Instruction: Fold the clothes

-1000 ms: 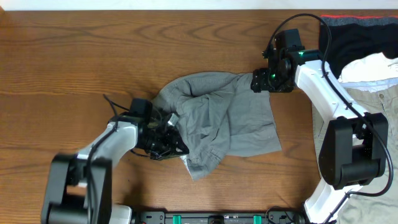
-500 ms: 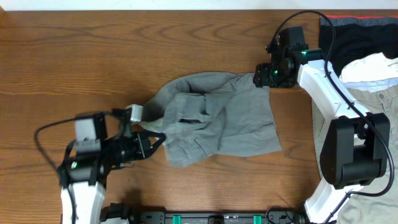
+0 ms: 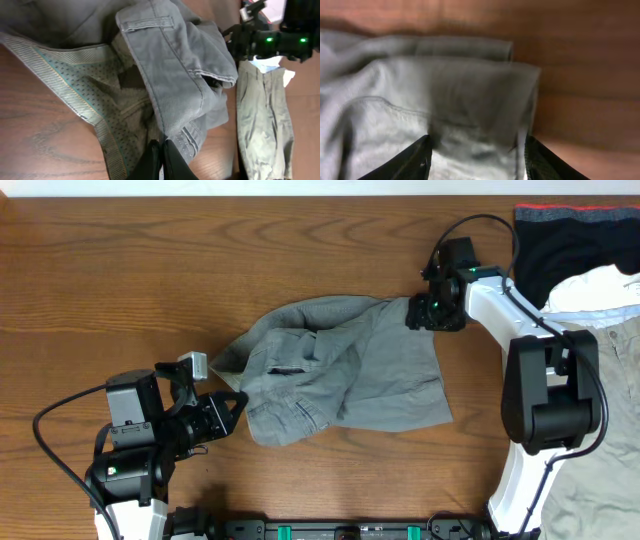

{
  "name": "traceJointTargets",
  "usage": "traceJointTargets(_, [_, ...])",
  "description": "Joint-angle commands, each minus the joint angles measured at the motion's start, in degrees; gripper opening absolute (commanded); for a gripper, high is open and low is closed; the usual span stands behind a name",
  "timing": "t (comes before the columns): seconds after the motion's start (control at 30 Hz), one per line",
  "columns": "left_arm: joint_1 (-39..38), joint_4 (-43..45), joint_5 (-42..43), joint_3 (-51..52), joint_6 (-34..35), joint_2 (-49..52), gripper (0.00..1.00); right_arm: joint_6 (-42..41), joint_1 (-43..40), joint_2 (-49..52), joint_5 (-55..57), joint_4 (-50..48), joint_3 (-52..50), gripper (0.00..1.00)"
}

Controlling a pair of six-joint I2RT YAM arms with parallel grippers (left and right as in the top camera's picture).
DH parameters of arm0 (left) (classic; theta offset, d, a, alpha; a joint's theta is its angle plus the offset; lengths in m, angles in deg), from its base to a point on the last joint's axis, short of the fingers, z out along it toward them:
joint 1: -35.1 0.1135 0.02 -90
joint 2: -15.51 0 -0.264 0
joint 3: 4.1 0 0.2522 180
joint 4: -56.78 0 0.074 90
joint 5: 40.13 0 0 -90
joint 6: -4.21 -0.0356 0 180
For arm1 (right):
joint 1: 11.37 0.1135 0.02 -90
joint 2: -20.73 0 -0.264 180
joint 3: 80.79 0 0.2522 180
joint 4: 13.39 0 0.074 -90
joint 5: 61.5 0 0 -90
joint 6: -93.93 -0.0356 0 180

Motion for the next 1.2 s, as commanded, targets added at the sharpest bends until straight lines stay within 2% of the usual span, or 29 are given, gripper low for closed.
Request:
traceJointTargets(0.0, [0.3,-0.2,-2.0,-0.9,0.5,0.3,0.06,-0.8,-0.5,-0.4,-0.6,-1.6,0.4,0.57])
traceJointTargets(0.17, [0.3,-0.2,-2.0,-0.9,0.5,0.8,0.06,1.2,-0.5,-0.4,-4.7,-3.1,0.4,0.56])
traceJointTargets(0.23, [0.3,-0.2,-2.3,-0.9,0.5,0.8,0.06,1.4,-0.4,-0.4,-4.8,-3.7,0.4,0.52])
traceJointTargets(0.4, [0.3,0.5,-2.4,-1.1,0.5,0.8,0.06,5.0,-0.8,-0.9,-8.5,-3.9,0.5,0.13])
traceJointTargets(0.5, [0.3,0.7,-2.9,-2.9,0.5,1.0,0.06,6.8,-1.5,-3.6,-12.0,-2.8,0.5,0.01])
traceJointTargets(0.67, [0.3,-0.6,-8.4,-10.5,-0.3,2.7,0.06,6.8,-4.7,-14.8,-11.7,-0.1,0.5,0.01])
traceJointTargets(0.83, [0.3,-6.6,-17.2,-22.7,-5.2,7.3,0.06,6.5,-9.5,-27.2,-10.5,2.7,0.5,0.01])
traceJointTargets(0.97, [0.3,-10.2,-21.8,-32.3,-8.7,11.6,0.06,6.5,-12.6,-33.4,-10.5,4.9,0.5,0.01])
traceJointTargets(1.17, [0.3,-11.3,-23.6,-43.7,-11.6,15.6,0.06,7.2,-13.9,-38.8,-10.6,5.5,0.5,0.01])
